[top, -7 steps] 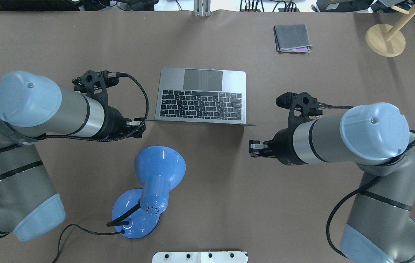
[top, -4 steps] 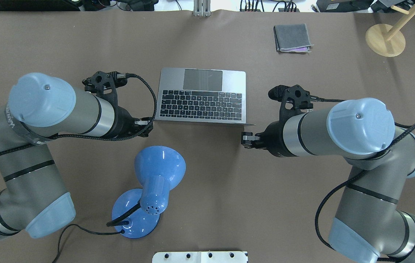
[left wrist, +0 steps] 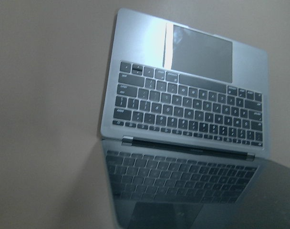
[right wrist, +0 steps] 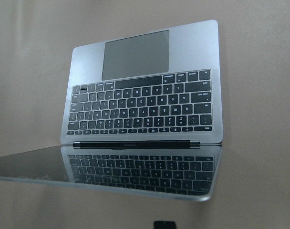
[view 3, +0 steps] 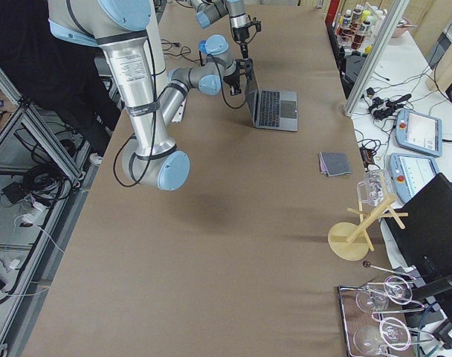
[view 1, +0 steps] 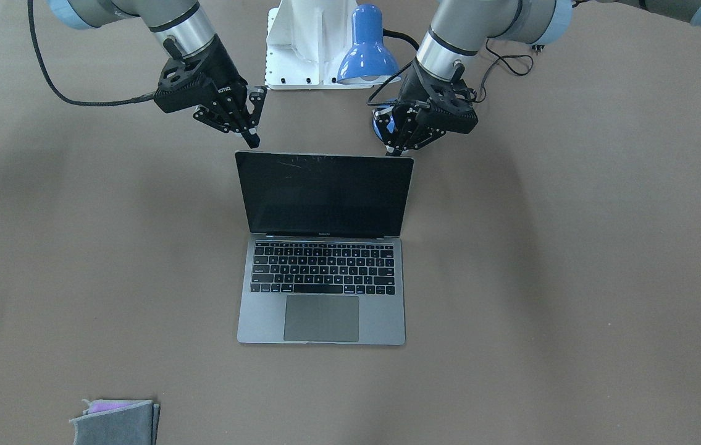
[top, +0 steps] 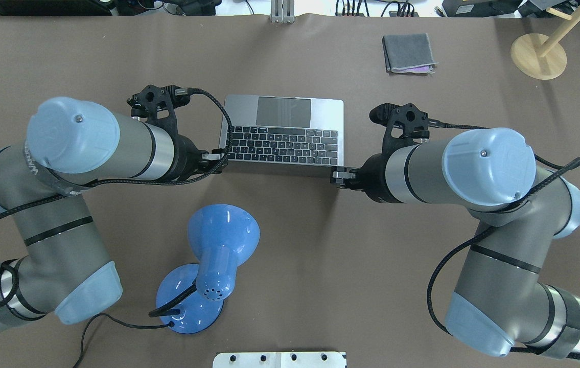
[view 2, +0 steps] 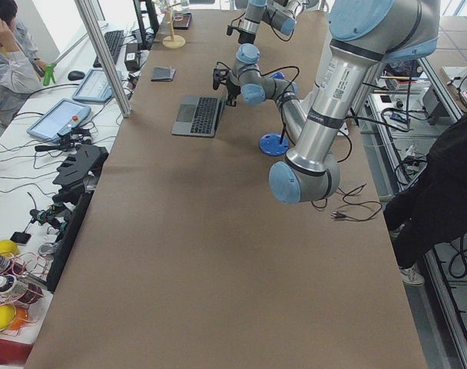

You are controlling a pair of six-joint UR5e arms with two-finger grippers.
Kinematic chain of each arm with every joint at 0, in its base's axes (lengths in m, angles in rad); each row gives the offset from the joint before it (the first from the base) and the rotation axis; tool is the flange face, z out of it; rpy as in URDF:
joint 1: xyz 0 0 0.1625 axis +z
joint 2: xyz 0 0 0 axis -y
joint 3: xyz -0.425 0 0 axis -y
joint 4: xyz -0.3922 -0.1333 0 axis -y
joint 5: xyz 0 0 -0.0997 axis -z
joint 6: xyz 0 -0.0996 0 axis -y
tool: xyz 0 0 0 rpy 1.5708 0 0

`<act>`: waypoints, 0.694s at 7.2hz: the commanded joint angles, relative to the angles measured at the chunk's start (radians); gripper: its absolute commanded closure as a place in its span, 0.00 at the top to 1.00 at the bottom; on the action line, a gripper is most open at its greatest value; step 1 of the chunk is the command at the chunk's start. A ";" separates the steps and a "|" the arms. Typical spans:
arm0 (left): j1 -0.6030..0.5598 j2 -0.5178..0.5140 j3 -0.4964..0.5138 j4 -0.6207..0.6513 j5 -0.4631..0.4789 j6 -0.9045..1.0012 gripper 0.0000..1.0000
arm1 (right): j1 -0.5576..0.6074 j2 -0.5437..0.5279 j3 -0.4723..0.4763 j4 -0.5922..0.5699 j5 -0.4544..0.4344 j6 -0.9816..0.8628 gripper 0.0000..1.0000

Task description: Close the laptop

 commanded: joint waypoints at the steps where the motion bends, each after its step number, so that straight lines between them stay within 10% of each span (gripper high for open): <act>1: -0.037 -0.023 0.067 -0.093 0.052 0.000 0.00 | 0.039 0.042 -0.027 -0.002 -0.001 -0.001 0.00; 5: -0.100 -0.129 0.213 -0.098 0.054 -0.001 0.00 | 0.137 0.160 -0.208 0.004 0.010 -0.007 0.00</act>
